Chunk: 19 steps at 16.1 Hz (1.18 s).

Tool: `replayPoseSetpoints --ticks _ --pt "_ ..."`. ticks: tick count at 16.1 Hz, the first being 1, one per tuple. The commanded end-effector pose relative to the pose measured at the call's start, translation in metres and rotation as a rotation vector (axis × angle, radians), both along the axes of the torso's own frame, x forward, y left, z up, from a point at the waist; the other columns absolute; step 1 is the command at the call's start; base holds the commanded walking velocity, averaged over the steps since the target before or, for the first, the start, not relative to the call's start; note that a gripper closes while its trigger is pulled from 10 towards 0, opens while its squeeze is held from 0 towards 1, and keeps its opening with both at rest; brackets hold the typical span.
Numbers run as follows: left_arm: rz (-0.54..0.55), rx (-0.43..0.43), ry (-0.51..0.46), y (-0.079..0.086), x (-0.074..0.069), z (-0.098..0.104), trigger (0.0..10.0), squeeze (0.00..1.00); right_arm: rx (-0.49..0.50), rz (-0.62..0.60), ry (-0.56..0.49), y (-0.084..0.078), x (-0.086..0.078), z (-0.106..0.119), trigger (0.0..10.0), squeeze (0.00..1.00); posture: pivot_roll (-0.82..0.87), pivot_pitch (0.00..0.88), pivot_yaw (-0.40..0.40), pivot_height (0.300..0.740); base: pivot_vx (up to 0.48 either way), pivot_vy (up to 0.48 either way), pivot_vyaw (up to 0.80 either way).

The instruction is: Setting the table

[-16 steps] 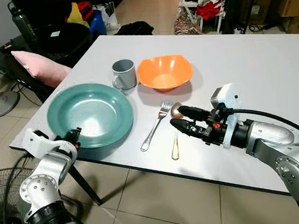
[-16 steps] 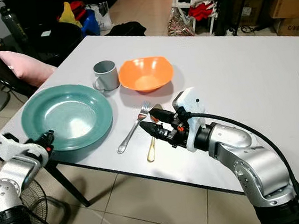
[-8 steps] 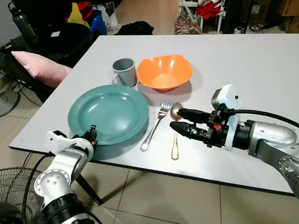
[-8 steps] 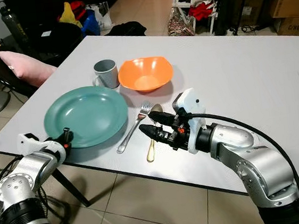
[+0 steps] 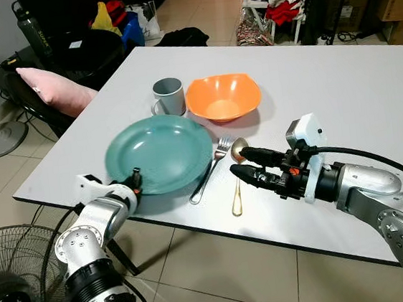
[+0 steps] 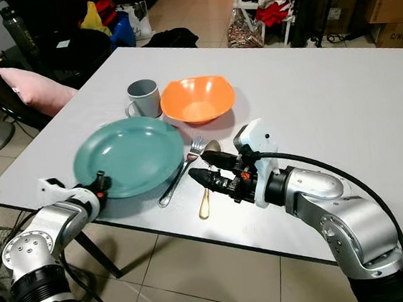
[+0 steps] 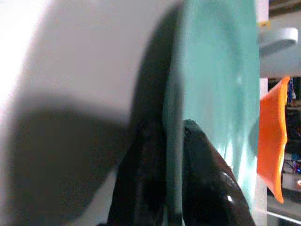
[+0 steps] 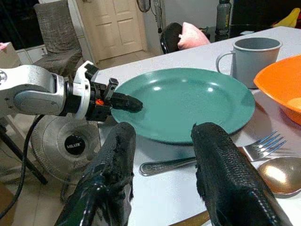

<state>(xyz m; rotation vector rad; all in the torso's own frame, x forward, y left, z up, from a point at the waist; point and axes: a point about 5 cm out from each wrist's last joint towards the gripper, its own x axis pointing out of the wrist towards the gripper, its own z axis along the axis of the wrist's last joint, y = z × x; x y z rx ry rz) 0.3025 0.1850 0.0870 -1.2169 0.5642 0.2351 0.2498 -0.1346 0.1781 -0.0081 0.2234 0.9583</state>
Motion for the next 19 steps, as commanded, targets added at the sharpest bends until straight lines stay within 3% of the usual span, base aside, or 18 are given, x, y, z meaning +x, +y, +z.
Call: replayPoseSetpoints --ticks 1,4,8,15,19 --pt "-0.007 0.006 0.020 -0.002 -0.001 -0.001 10.0 1.00 0.005 0.017 -0.023 0.001 0.000 0.008 10.0 0.00 -0.13 0.000 0.114 0.740 0.000 0.000 0.00" --pt "-0.001 -0.003 0.019 0.000 -0.002 -0.004 10.0 1.00 0.015 0.008 -0.025 0.002 0.001 0.009 10.0 0.00 -0.13 0.000 0.115 0.740 0.000 0.000 0.00" --pt "-0.028 0.112 0.011 0.012 -0.006 0.001 10.0 1.00 0.034 -0.012 -0.027 0.000 0.002 0.010 10.0 0.00 -0.12 0.000 0.112 0.740 0.000 0.000 0.00" --pt "0.046 0.092 0.046 0.031 -0.028 -0.008 10.0 1.00 0.084 -0.034 -0.025 0.000 0.009 0.015 10.0 0.00 -0.10 0.000 0.096 0.740 0.000 0.000 0.00" --pt "0.025 0.225 0.058 0.044 -0.043 0.002 10.0 1.00 0.086 -0.030 -0.033 0.001 0.011 0.017 10.0 0.00 -0.10 0.000 0.096 0.740 0.000 0.000 0.00"
